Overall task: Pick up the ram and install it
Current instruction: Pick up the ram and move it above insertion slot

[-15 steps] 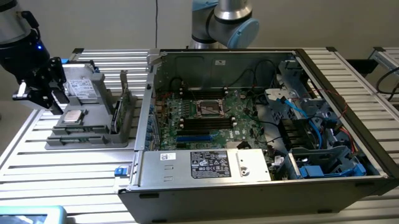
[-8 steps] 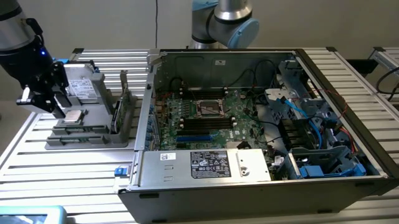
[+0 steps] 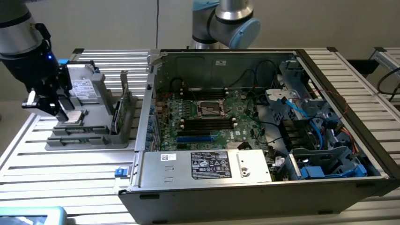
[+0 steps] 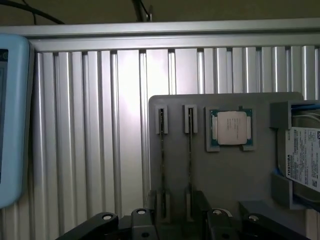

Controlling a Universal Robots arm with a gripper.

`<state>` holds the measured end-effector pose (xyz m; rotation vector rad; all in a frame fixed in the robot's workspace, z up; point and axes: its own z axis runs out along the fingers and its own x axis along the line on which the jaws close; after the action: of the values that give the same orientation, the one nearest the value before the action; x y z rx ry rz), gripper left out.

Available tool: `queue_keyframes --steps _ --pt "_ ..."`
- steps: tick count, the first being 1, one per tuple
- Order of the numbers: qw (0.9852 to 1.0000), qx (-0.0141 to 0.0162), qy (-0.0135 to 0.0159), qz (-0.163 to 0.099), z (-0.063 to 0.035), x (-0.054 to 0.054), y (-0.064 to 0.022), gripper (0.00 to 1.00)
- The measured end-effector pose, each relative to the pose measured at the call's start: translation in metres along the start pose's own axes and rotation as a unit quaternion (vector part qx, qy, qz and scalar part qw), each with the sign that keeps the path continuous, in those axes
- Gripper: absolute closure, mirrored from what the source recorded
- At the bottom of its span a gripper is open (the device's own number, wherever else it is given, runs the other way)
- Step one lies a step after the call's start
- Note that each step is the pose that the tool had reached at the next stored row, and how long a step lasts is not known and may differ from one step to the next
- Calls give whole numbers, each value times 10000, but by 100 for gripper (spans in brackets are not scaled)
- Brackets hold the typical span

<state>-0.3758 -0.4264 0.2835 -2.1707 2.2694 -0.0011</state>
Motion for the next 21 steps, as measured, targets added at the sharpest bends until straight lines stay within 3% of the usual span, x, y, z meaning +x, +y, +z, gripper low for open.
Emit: queue_keyframes --steps 21 --pt "10000 -1 2 0 382 66 -7 58"
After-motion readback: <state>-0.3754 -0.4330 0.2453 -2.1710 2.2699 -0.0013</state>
